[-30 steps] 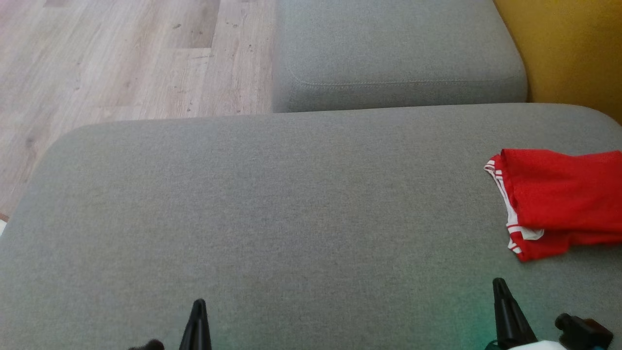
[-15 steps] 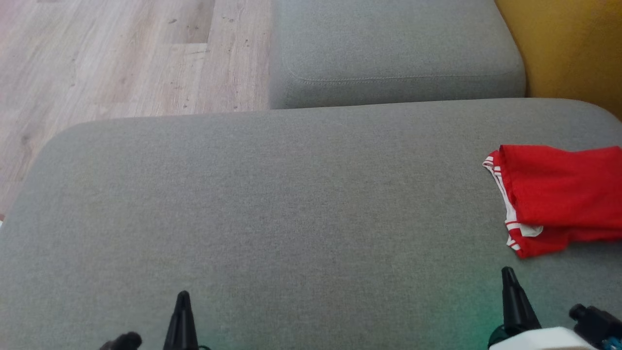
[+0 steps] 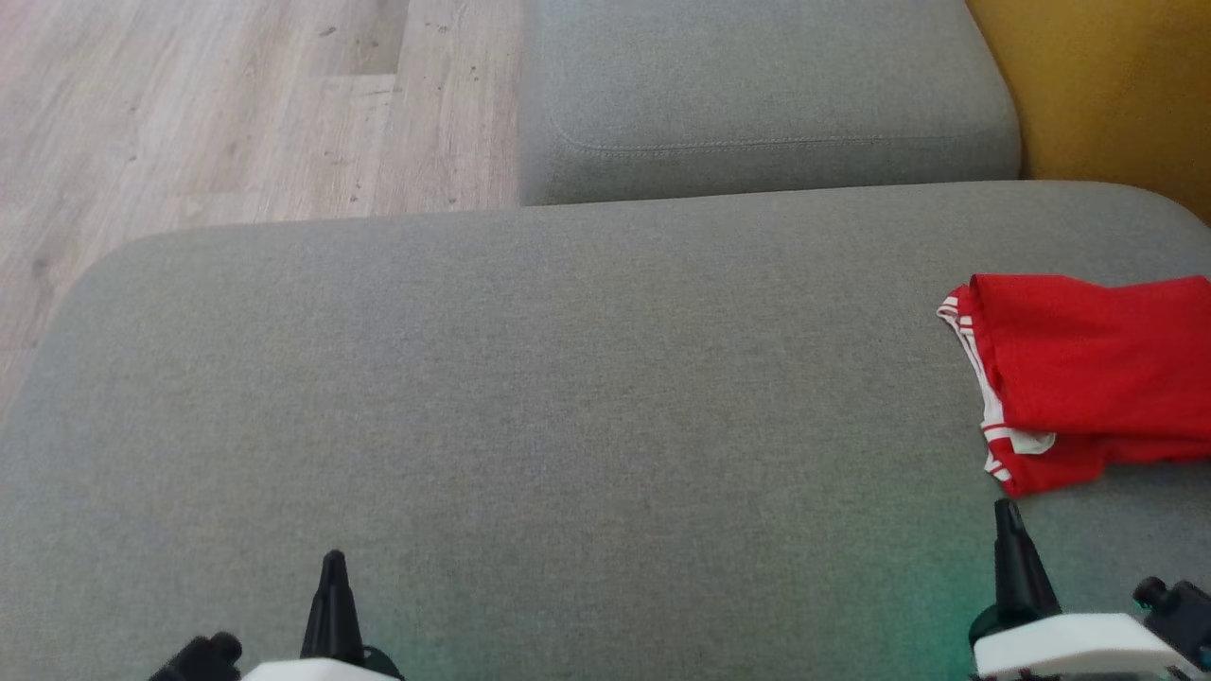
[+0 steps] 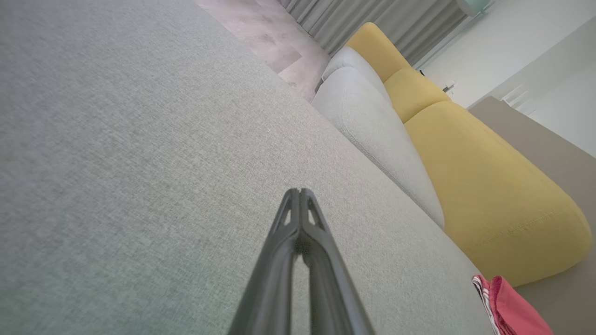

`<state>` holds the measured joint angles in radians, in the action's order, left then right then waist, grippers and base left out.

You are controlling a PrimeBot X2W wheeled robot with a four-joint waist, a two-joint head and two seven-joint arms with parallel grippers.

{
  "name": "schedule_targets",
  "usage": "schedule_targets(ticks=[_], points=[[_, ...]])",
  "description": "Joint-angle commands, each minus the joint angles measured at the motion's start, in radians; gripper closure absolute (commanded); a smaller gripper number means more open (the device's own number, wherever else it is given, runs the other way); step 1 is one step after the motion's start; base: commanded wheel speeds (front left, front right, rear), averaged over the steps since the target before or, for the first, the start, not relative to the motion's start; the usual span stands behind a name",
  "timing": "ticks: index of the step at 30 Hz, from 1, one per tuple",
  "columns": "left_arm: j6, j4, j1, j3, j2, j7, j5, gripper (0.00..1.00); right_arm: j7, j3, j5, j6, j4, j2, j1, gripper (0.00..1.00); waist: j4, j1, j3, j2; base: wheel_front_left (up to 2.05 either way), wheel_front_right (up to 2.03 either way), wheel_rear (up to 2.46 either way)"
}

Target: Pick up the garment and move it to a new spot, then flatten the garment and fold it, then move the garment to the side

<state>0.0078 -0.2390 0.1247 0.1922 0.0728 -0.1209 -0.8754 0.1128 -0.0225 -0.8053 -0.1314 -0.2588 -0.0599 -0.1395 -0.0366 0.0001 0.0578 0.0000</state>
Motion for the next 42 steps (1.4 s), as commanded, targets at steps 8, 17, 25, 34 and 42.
schedule_targets(ticks=[8, 17, 25, 34, 42], points=[[-0.024, 0.025, -0.074, -0.052, 0.010, 0.027, -0.107, 1.00, -0.026, 0.009, -0.118, 0.000, 0.029, -0.016, 0.073, 1.00, 0.005, -0.0001, -0.008, 0.0000, 0.00, 0.00, 0.00], [-0.041, 0.021, -0.097, -0.083, 0.010, 0.051, -0.207, 1.00, -0.051, 0.023, -0.224, 0.000, 0.027, -0.016, 0.099, 1.00, 0.009, -0.0001, -0.015, 0.0000, 0.00, 0.00, 0.00], [-0.056, 0.017, -0.118, -0.110, 0.011, 0.074, -0.294, 1.00, -0.074, 0.035, -0.318, 0.000, 0.025, -0.016, 0.121, 1.00, 0.014, -0.0001, -0.023, 0.0000, 0.00, 0.00, 0.00], [-0.071, 0.013, -0.138, -0.138, 0.010, 0.097, -0.382, 1.00, -0.097, 0.048, -0.412, 0.000, 0.024, -0.016, 0.144, 1.00, 0.018, -0.0001, -0.030, 0.0000, 0.00, 0.00, 0.00], [-0.087, 0.009, -0.158, -0.166, 0.010, 0.120, -0.469, 1.00, -0.121, 0.061, -0.506, 0.001, 0.022, -0.015, 0.166, 1.00, 0.022, -0.0001, -0.037, 0.0000, 0.00, 0.00, 0.00]])
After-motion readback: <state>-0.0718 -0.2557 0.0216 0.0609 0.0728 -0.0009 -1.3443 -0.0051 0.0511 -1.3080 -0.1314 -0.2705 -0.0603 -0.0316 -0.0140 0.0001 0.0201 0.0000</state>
